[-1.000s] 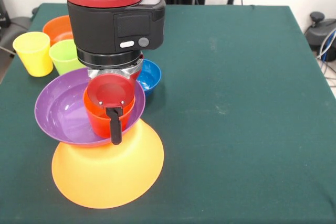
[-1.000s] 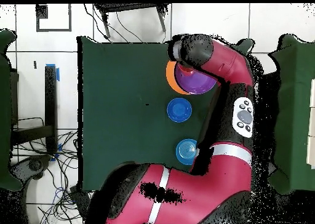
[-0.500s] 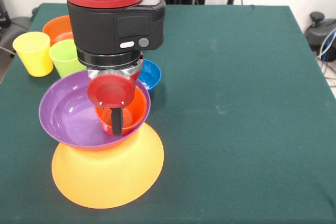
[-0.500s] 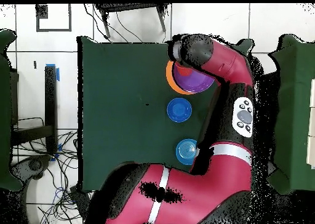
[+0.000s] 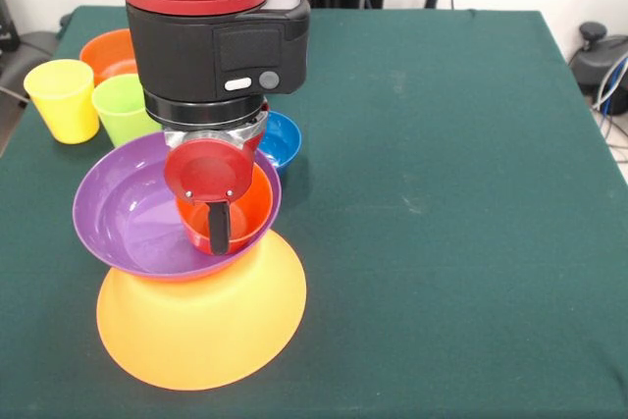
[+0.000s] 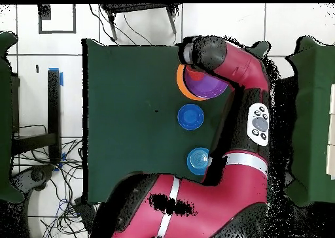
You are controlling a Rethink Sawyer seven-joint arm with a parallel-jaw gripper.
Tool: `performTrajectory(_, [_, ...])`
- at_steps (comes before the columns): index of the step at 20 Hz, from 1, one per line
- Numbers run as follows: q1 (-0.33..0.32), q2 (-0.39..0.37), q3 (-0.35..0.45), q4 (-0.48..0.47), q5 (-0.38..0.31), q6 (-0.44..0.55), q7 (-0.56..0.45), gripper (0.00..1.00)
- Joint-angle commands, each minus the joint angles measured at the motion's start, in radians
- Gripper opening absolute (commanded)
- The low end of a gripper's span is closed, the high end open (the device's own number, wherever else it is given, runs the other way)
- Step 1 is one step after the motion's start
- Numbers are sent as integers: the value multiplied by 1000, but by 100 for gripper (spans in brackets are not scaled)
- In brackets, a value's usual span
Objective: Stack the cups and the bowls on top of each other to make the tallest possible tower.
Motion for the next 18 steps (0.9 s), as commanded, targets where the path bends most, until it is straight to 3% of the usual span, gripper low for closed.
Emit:
performTrajectory(1, [19, 40, 94, 41, -2, 23, -3, 0])
performTrajectory(10, [6, 42, 130, 46, 12, -22, -22, 0])
performTrajectory(18, [26, 62, 133, -17, 34, 9, 6, 0])
